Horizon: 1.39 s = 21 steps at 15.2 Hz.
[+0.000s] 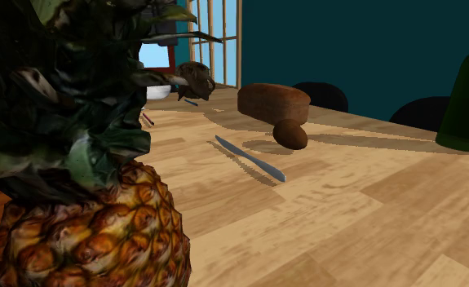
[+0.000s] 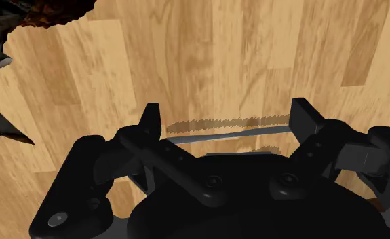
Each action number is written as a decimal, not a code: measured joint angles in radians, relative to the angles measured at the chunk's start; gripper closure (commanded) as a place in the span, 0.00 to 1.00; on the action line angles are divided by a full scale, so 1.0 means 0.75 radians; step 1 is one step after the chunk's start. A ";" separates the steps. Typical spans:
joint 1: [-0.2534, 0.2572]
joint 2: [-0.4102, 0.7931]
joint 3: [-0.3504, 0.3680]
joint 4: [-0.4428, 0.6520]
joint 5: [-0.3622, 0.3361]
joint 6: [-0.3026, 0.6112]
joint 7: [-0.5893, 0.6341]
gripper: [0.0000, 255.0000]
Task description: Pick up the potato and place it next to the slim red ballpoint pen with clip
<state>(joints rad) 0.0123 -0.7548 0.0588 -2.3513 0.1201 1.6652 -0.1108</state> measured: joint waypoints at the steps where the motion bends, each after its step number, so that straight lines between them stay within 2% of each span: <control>1: 0.000 0.000 0.000 0.000 0.000 0.000 0.000 0.00; 3: 0.016 0.043 -0.038 -0.004 -0.011 0.046 -0.091 0.00; 10: 0.126 0.352 -0.214 0.063 -0.011 0.279 -0.609 0.00; 17: 0.232 0.730 -0.338 0.283 0.088 0.396 -1.156 0.00; 21: 0.276 0.950 -0.351 0.455 0.173 0.407 -1.439 0.00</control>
<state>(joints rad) 0.2191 -0.0424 -0.2046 -2.0098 0.2497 1.9708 -1.1904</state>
